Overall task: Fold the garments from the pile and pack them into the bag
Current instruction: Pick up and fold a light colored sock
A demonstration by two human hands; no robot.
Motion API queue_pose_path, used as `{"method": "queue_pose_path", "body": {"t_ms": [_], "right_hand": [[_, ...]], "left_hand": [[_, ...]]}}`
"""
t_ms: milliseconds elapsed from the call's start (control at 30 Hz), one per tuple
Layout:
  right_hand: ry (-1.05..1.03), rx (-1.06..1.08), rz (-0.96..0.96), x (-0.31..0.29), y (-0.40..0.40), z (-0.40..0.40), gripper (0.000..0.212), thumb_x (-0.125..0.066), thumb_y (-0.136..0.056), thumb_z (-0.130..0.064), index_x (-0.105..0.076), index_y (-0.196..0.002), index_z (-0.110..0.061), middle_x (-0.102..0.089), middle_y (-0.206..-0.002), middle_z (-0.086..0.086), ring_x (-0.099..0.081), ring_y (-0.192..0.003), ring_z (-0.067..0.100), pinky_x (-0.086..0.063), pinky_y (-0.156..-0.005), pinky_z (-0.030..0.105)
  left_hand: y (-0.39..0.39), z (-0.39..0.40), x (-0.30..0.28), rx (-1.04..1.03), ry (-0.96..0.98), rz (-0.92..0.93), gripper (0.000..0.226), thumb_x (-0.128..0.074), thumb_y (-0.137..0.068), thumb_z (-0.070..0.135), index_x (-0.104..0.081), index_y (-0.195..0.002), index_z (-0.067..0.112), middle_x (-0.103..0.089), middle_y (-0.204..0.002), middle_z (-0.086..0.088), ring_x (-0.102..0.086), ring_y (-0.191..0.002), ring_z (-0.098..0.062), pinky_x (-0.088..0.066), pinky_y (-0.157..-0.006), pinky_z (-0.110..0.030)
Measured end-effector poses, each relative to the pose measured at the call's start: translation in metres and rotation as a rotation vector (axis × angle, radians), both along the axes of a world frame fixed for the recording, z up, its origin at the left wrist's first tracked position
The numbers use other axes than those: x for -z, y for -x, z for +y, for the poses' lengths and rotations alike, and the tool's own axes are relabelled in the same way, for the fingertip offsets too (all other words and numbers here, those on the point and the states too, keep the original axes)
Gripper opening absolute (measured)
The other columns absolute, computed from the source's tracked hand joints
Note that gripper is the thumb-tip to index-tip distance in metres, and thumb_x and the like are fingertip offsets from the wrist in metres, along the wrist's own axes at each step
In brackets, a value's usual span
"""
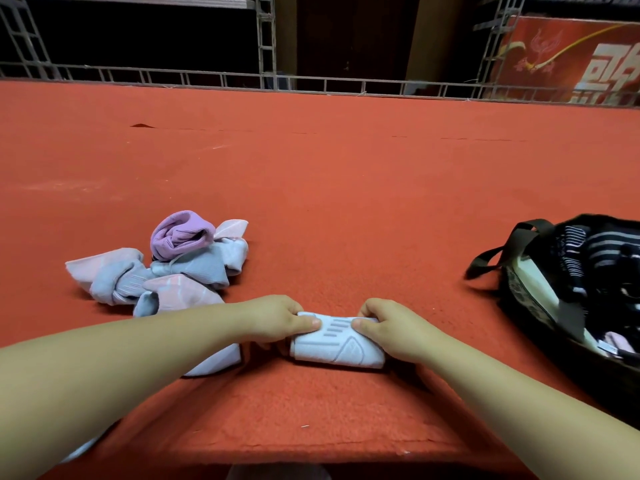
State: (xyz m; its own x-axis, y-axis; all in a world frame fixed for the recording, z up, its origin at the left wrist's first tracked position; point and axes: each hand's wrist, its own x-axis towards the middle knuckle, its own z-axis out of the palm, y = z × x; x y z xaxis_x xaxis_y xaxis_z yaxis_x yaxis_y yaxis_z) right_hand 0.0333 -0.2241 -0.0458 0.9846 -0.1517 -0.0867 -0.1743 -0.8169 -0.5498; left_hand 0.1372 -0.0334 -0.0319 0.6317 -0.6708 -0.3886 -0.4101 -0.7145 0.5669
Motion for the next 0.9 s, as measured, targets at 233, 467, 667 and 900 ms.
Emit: {"method": "queue_pose_path", "body": {"t_ms": [233,467,667,900], "right_hand": [[0.17,0.04,0.139,-0.001,-0.001,-0.001,0.03,-0.045,-0.094,-0.049,-0.05,-0.091,-0.019,-0.061,-0.103,0.004,-0.054,-0.092,0.022,-0.036,-0.07,0.031],[0.098,-0.088,0.238,-0.004,0.011,-0.005,0.038,-0.051,-0.091,-0.05,-0.047,-0.07,-0.019,-0.051,-0.074,-0.003,-0.047,-0.071,0.017,-0.032,-0.056,0.029],[-0.208,0.055,-0.003,-0.002,0.03,-0.02,0.028,-0.053,-0.094,-0.038,-0.046,-0.073,-0.02,-0.048,-0.068,-0.008,-0.041,-0.06,0.007,-0.031,-0.056,0.027],[-0.478,0.272,-0.274,-0.008,0.048,-0.036,0.015,-0.055,-0.092,-0.032,-0.045,-0.089,-0.023,-0.053,-0.075,-0.002,-0.045,-0.062,0.01,-0.037,-0.058,0.028]], "left_hand": [[-0.007,-0.004,0.011,-0.04,-0.077,-0.124,0.034,-0.057,-0.087,0.051,-0.049,-0.088,0.018,-0.06,-0.073,0.002,-0.054,-0.052,-0.01,-0.041,-0.056,-0.026],[0.0,-0.001,0.001,0.079,-0.162,-0.025,0.03,-0.059,-0.087,0.049,-0.052,-0.081,0.02,-0.055,-0.076,0.005,-0.046,-0.07,-0.012,-0.035,-0.064,-0.027],[0.026,-0.017,0.001,-0.242,0.43,0.313,0.016,-0.055,-0.094,0.031,-0.047,-0.088,0.018,-0.055,-0.073,0.0,-0.051,-0.059,-0.008,-0.046,-0.057,-0.025],[0.059,-0.071,-0.013,-0.181,0.623,0.279,0.018,-0.048,-0.098,0.032,-0.059,-0.107,0.021,-0.066,-0.086,0.003,-0.059,-0.06,0.0,-0.05,-0.054,-0.022]]}}
